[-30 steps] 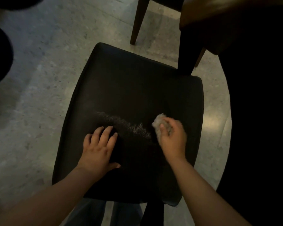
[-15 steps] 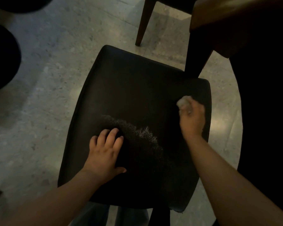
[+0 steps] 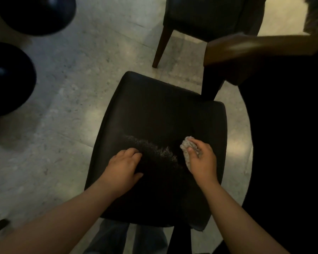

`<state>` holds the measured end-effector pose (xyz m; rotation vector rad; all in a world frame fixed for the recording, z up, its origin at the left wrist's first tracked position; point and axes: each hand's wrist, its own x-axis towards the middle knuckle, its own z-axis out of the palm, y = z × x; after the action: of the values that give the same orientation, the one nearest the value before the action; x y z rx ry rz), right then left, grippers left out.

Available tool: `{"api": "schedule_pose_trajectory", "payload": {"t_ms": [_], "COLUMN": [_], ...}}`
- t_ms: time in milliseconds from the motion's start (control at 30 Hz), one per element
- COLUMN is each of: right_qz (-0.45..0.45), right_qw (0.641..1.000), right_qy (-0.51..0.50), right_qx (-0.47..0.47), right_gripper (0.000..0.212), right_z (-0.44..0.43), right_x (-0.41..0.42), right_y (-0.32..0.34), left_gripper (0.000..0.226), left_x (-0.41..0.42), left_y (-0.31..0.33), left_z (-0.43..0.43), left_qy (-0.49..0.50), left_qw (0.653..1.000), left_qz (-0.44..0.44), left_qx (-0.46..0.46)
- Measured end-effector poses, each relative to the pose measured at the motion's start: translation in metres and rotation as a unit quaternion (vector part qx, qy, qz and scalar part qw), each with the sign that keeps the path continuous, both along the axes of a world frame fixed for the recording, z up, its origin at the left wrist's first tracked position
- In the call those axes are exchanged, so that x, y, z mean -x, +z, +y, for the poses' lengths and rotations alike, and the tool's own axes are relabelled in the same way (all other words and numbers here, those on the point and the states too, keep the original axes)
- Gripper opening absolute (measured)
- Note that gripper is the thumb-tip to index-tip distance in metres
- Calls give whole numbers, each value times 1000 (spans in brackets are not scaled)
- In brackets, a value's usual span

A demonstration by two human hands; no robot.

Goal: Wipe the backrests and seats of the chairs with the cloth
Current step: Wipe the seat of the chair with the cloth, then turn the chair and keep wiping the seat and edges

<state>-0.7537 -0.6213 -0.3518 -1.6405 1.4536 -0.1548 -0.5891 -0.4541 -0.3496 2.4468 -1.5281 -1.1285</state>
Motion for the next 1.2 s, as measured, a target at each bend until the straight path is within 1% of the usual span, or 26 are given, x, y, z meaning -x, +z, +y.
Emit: {"api": "schedule_pose_trajectory", "payload": {"t_ms": [100,233,467,600,733,867,967,1067,1200], "right_qz": [-2,-18,-90,-128,-152,-156,-172,-178,-190], "right_qw": [1000,999,988,977,966,947,935,924,916], "right_qy": [0,-10,17,47,53,67,67,63,54], "right_qx": [15,43,127,167,204,273,303,331,350], "right_gripper": [33,32,29,31,31,30,31,31,31], "right_z": [3,7,1,-7,-9,-9,-8,-1,21], "right_x": [-6,-21,-32,-29,-20,-9,-6,-8,-22], "right_y": [37,98,236,314,381,433,465,488,505], "left_gripper": [59,50,51,46,42,45,46,48,46], "left_x": [-6,-20,-35,-34,-30,-21,-19,-25,-45], "left_y": [38,100,225,297,361,410,439,460,477], "left_z": [-5,-13,-26,-36,-38,-42,-46,-42,-23], "left_qy": [33,54,118,120,122,126,114,106,92], "left_qw": [999,995,977,967,956,941,932,924,915], "left_qz": [4,-12,-41,-46,-66,-81,-79,-75,-97], "left_qx": [29,80,175,220,257,303,336,360,380]}}
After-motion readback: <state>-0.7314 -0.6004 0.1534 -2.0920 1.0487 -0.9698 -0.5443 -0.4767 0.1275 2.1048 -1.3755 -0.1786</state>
